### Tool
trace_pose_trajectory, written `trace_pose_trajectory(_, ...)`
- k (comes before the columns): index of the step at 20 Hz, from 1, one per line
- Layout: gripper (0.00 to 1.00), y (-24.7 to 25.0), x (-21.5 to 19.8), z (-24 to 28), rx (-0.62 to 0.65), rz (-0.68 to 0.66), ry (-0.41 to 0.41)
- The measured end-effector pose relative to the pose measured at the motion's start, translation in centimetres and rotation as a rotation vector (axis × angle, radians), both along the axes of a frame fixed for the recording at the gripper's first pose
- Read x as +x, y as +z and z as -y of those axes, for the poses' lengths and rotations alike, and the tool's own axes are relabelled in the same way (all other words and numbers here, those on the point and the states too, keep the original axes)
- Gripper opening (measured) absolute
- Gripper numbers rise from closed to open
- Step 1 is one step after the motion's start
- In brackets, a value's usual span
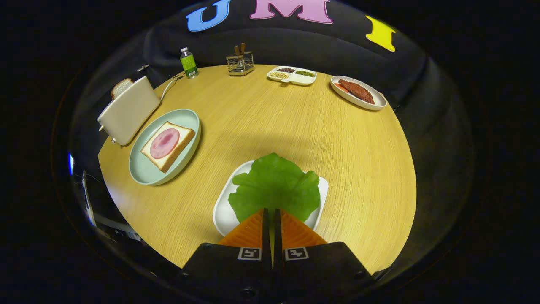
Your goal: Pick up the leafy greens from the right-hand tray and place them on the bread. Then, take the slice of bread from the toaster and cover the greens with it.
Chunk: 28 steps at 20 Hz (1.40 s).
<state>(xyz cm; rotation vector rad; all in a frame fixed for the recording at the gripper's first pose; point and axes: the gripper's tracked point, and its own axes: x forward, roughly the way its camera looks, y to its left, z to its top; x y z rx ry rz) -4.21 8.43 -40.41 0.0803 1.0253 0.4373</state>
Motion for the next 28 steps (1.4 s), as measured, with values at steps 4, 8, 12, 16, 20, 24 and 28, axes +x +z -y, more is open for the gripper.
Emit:
trace_pose_trajectory(4, 0.05, 4.5, 0.7, -0.9, 0.046, 0.071, 0.009)
trace_pose_trajectory(8, 0.05, 9.0, 1.2, -3.7, 0.079, 0.13, 0.073)
trace_pose_trajectory(12, 0.05, 12.6, 1.4, -9.6, 0.143, 0.156, 0.148)
trace_pose_trajectory(16, 0.05, 14.0, 1.8, -15.5, 0.183, 0.149, 0.202)
trace_pose_trajectory(20, 0.05, 14.2, 2.5, -19.7, 0.184, 0.148, 0.229)
trace_pose_trajectory(24, 0.05, 12.7, 3.3, -22.5, 0.161, 0.125, 0.243)
trace_pose_trajectory(28, 0.37, 10.1, 4.3, -23.5, 0.113, 0.103, 0.206)
